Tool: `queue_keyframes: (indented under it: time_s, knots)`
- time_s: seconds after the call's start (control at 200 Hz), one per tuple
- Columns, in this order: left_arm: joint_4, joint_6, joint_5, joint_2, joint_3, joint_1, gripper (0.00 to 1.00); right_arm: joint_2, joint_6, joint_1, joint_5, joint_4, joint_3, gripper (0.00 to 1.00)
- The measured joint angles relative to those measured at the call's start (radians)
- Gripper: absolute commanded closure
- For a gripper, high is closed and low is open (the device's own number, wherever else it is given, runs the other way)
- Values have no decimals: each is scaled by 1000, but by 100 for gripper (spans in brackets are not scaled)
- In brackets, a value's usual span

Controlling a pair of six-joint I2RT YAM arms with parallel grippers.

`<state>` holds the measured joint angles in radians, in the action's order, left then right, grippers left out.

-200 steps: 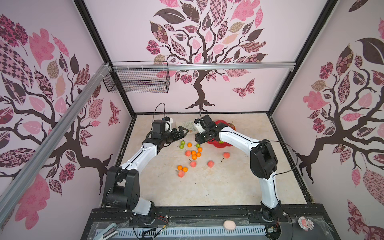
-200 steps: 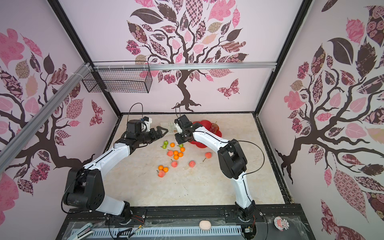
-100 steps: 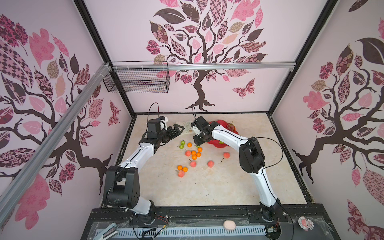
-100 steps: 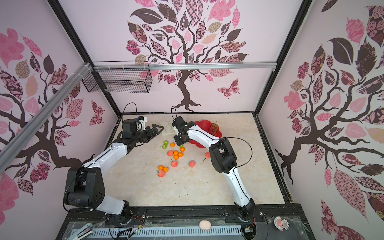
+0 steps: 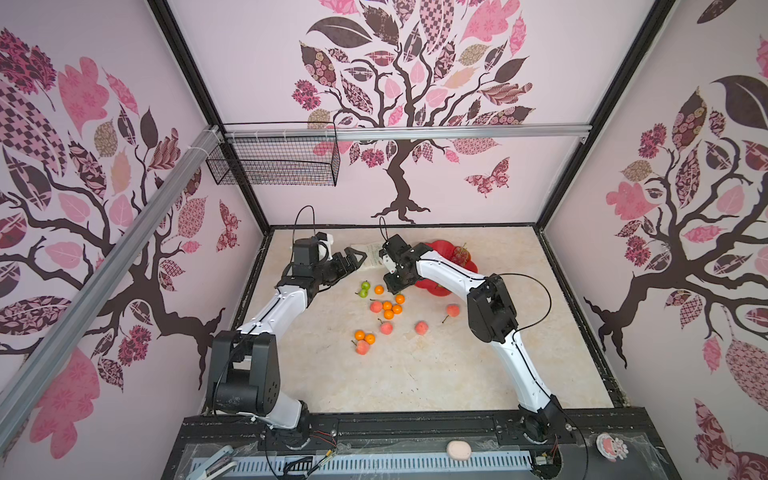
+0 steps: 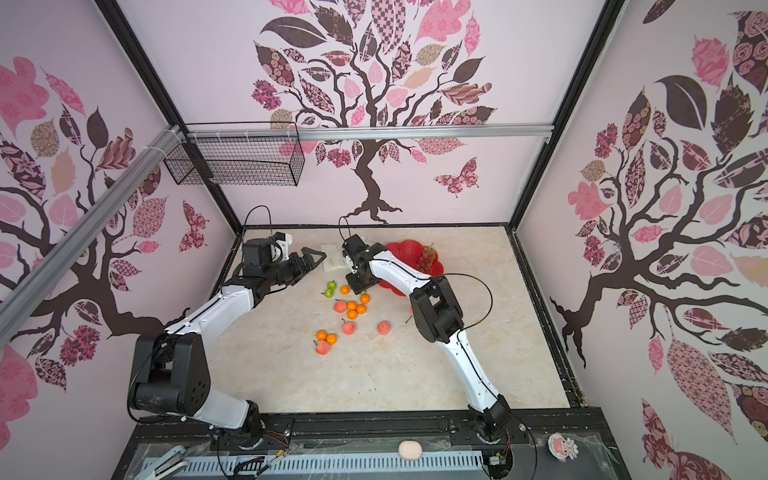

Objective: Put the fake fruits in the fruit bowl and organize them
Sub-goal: 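Move the right gripper to the green pear near the sugar pouch, then close the right gripper on the green pear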

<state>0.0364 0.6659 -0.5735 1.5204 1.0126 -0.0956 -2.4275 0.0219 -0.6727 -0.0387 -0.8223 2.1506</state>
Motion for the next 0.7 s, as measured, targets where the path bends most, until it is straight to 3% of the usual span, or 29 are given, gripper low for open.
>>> queue_keyframes:
  time_s: [0.385,0.7]
  knots:
    - [-6,6,-8,3,0,7,3,-72,0,0,5,-49,67,52]
    - [-7,13,-13,10,0,11,3,-72,0,0,5,-61,77,60]
